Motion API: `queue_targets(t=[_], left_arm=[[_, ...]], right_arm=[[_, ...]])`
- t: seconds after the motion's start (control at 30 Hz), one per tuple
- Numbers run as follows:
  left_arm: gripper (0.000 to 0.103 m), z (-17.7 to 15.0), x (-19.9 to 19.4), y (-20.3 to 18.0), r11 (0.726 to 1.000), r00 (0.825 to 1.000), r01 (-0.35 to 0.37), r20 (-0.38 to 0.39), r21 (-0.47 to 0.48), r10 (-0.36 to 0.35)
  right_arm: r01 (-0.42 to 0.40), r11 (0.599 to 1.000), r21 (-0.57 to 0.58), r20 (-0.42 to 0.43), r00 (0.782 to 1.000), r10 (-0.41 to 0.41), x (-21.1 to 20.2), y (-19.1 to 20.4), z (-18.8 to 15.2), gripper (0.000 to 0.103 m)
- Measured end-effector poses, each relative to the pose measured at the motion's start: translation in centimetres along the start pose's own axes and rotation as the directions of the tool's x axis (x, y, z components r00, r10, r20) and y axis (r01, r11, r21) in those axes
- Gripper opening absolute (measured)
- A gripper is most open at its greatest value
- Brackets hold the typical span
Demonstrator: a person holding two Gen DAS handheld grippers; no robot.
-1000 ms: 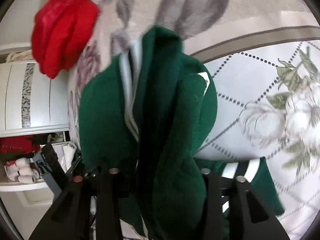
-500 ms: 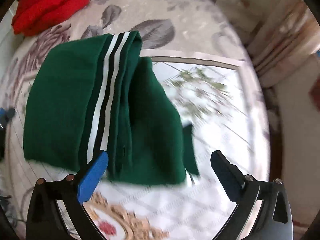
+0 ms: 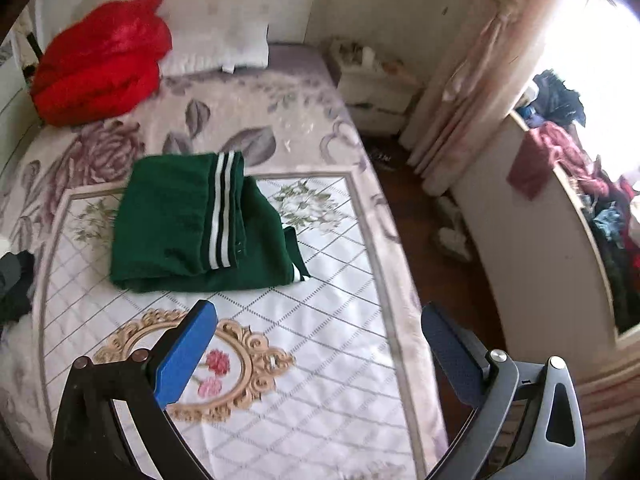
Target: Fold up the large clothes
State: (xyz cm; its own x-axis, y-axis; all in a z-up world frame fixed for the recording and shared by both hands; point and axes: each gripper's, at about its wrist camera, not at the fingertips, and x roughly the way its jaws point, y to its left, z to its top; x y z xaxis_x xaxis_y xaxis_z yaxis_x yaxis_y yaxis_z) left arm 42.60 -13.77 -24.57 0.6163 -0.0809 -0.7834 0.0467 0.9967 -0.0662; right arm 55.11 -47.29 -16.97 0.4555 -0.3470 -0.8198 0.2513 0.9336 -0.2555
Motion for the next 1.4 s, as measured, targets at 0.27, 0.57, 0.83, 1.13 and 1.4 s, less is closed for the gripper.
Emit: queue_targets(t=[0.27,0.57,0.83,1.13,1.4], left_arm=[[0.103,-2.1,-13.8,-2.0,0.999,0.997,-0.021,0.076,0.033,0.019],[0.102,-5.4,-25.1,-2.2,0.999,0.993,-0.032,0.111,0.003,0.031],[0.102,-6.8,-30.7,-2.3,0.998,0.983,-0.061,0.174,0.014,0.058],[0.102,-8.0,-33.9,-2.8,0.999,0.98,-0.048,0.196,0.009,0.045],[0.103,-8.2,-34.6,-3.1,0.998,0.98,-0.059,0.189,0.004,0.057]], right_arm=[[-0.014,1.0,-0.005,0.096,0.995,0.014,-17.5,-4.2,-3.4,0.103],[-0.017,1.0,-0.018,0.214,0.977,0.021,-32.2,-6.5,-7.9,0.103],[-0.081,0.997,-0.013,0.261,0.962,0.082,-40.0,-7.9,-11.0,0.103],[-0.107,0.994,-0.009,0.303,0.947,0.104,-44.5,-9.9,-12.7,0.103],[-0.092,0.995,-0.031,0.3,0.949,0.097,-45.6,-10.2,-13.2,0.103]])
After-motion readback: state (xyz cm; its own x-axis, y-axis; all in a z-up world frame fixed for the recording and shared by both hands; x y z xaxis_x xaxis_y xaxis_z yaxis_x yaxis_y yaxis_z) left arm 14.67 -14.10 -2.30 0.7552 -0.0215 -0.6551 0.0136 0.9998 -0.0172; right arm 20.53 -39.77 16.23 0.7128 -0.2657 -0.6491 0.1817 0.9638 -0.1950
